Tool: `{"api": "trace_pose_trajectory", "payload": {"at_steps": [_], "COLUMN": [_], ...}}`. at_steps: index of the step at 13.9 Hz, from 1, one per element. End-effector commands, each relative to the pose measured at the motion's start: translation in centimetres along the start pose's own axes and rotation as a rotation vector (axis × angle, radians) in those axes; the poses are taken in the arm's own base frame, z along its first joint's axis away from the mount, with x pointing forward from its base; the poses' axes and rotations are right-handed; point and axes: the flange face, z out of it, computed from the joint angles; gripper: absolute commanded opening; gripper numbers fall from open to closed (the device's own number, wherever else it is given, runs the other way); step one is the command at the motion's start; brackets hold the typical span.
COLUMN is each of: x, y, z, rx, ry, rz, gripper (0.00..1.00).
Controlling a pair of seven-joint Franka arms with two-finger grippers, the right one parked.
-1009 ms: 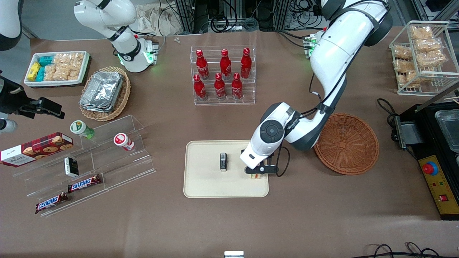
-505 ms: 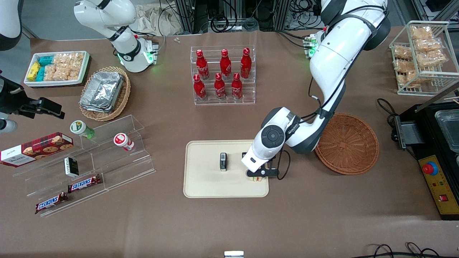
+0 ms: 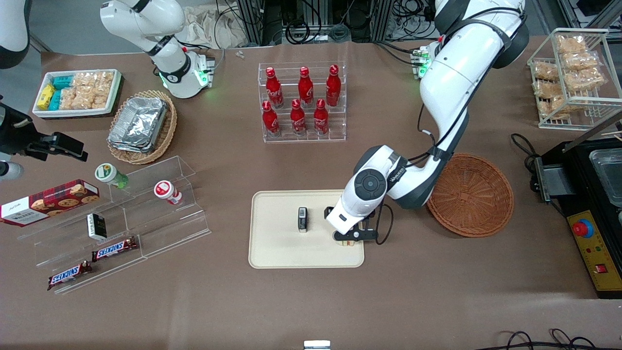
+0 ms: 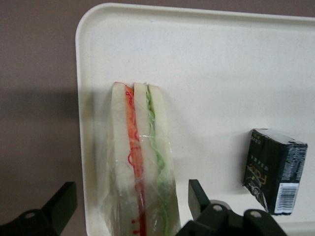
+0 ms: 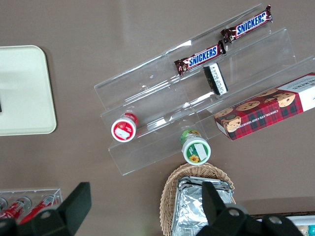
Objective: Place sandwich from basket to tray
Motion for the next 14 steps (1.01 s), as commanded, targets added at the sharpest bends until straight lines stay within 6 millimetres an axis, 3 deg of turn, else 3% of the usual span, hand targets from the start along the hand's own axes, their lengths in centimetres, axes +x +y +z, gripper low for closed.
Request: {"api": "trace_pose_trajectory", "payload": {"at_steps": [1,5,8,10,14], "x": [0.6,1.1,2.2,0.6,-1.8], "y": [0.4,-1.9,-8.6,-10.1,-18.5], "z": [-1.8,-11.1,-19.0,-23.6,-27.9], "rx": [-0.007,0.042,0.104,0.091,0.112], "ry": [0.033,0.057,0.038,0.022,0.021], "rz": [-0.007,-0.118,-0.178,-0.111,-0.017], "gripper": [1.00,1.00,1.00,1.00,1.00]}}
